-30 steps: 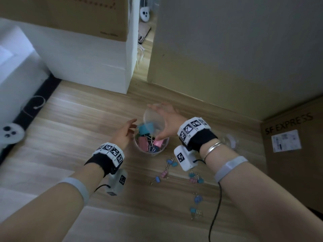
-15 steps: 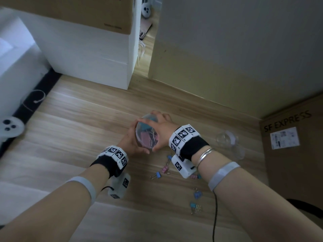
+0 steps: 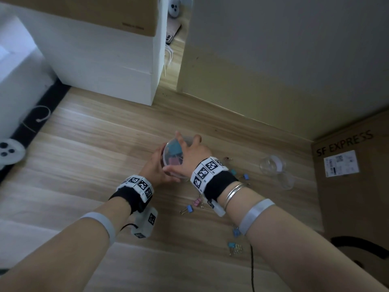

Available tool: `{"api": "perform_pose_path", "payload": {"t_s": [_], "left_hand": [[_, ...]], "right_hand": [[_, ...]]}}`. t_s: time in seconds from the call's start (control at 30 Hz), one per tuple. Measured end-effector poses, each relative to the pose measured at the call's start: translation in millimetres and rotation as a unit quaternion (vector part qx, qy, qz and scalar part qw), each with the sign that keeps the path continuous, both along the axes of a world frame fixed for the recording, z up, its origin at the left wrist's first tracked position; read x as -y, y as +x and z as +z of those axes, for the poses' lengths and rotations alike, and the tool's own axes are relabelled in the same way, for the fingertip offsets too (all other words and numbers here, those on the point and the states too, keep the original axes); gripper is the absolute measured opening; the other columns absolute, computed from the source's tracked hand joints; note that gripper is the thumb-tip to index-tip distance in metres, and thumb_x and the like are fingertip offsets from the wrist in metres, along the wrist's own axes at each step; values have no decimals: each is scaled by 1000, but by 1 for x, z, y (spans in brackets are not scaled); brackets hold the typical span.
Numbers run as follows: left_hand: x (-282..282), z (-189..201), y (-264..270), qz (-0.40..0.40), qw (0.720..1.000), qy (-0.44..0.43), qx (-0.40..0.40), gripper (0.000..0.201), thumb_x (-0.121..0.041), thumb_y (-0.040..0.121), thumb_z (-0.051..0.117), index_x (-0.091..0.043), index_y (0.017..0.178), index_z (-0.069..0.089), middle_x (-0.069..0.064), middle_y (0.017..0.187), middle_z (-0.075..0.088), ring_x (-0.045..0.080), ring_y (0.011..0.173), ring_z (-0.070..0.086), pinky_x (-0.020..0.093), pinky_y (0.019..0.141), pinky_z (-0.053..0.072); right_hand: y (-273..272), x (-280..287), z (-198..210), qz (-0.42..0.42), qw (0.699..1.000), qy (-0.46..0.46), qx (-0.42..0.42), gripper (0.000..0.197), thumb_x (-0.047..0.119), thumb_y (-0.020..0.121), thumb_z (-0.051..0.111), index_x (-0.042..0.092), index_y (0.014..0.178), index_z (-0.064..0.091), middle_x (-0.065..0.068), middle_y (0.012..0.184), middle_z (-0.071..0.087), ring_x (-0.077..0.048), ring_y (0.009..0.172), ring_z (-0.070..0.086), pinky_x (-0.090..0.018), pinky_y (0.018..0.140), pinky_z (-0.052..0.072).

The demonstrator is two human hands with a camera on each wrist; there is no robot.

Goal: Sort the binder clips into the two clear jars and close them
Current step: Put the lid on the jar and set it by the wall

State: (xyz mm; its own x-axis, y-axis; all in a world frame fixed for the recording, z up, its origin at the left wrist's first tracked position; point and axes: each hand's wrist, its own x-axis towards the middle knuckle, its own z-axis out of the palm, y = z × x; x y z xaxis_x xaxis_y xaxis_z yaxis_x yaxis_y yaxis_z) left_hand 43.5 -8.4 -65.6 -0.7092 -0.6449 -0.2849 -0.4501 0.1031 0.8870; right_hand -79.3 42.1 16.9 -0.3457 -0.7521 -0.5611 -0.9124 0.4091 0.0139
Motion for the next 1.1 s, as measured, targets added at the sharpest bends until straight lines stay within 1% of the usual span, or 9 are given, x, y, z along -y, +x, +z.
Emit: {"api": "perform_pose_path", "payload": {"t_s": [0.07,0.17,0.33,0.5,0.63,0.73,0.83,0.9,1.1], "left_hand": [[1,3,0,-15,1000,-15,6,119,-17,44,90,-7,141,21,15,140,42,22,127,44,39,109,37],[2,2,0,-7,999,-26,18,126,-27,41,91,-6,142,18,16,141,41,27,129,44,41,109,37],[0,5,-4,17,999,-14,46,123,-25,42,91,-7,141,21,14,140,44,26,127,46,42,107,40],[0,7,-8,-5,998,-8,65,122,-26,40,91,-14,140,22,11,141,44,24,129,44,38,111,34],[4,13,-13,-31,998,17,59,115,-29,33,91,-25,133,34,1,133,51,17,120,51,45,106,41],[10,18,-19,-5,998,32,56,119,-32,27,93,-26,132,36,-8,132,47,12,117,49,47,107,39],[22,35,-42,20,999,14,36,111,-27,31,91,-16,129,41,2,131,48,20,117,50,48,107,39],[30,51,-61,12,1000,26,-4,105,-31,33,90,-17,126,43,1,126,55,19,111,55,46,100,46],[47,77,-127,18,991,94,-97,82,12,63,71,-11,133,36,5,130,47,14,112,45,41,106,38]], "right_hand": [[-3,1,0,-24,999,4,37,109,81,63,51,45,140,-17,-17,146,9,-45,115,43,-54,90,48],[-8,-2,5,21,995,23,98,109,64,67,66,50,139,-16,-4,156,-17,-52,138,-6,-66,101,33],[-10,-5,1,67,996,-41,41,110,66,60,69,42,143,1,-11,152,8,-42,123,34,-46,90,48],[-23,-11,0,6,990,-81,119,107,63,64,70,41,145,3,-5,156,8,-35,132,32,-46,102,41],[-39,-29,-7,-289,892,-175,299,80,34,84,63,30,146,14,-9,140,46,-14,86,62,-28,68,56],[-45,-41,-15,-348,857,-232,300,53,25,88,58,22,137,38,-8,129,58,-19,94,63,-32,79,57],[-65,-36,-12,-396,803,-314,317,44,22,87,62,16,129,50,-3,124,61,-14,96,60,-27,81,53],[-83,-27,-10,-432,758,-354,336,40,19,86,64,12,124,55,-6,123,63,-18,103,61,-37,91,52],[-130,-6,-13,-467,687,-391,397,38,9,89,58,5,126,53,-14,130,58,-29,116,57,-48,101,45]]}}
